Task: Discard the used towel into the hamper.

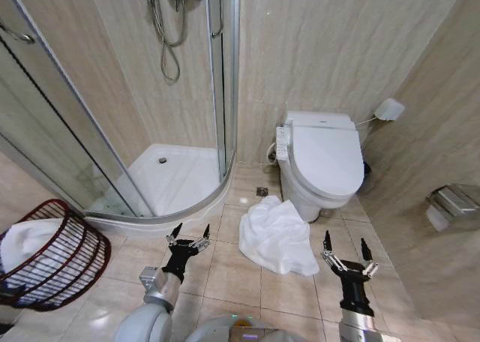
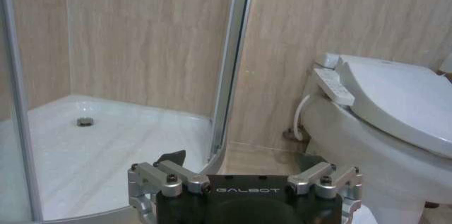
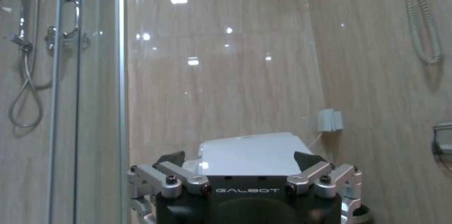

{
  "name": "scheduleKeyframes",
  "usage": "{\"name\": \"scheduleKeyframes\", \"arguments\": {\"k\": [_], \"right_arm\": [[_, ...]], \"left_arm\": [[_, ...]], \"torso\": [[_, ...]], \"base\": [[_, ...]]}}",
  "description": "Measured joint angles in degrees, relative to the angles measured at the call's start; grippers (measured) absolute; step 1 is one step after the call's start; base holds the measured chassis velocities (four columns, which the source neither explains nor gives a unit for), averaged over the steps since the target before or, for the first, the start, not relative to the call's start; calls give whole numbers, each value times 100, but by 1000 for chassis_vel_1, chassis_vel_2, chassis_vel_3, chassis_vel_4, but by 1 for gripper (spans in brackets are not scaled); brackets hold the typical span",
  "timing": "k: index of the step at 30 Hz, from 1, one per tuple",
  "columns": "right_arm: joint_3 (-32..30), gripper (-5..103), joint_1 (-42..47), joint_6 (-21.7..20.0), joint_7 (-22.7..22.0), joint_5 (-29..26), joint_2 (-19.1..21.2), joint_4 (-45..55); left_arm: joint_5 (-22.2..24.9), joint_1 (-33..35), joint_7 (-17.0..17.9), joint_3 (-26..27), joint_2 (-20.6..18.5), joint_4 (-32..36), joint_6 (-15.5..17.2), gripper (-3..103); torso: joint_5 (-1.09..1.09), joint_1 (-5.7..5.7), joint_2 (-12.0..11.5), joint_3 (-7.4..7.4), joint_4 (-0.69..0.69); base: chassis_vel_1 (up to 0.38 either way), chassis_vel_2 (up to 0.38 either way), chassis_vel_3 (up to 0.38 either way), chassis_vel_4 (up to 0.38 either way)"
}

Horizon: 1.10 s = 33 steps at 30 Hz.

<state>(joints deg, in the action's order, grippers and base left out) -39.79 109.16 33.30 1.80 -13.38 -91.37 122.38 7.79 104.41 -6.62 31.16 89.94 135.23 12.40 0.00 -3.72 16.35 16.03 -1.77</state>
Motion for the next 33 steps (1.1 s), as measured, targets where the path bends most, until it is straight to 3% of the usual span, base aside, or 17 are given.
{"name": "scheduleKeyframes", "arguments": {"k": [33], "right_arm": [[-139,100,-59,70,52,-90,-13,-92]], "left_arm": [[0,0,0,0,0,0,0,100]], "torso": [[0,-8,27,16,0]], "base": [[-34,34,33,-30]]}}
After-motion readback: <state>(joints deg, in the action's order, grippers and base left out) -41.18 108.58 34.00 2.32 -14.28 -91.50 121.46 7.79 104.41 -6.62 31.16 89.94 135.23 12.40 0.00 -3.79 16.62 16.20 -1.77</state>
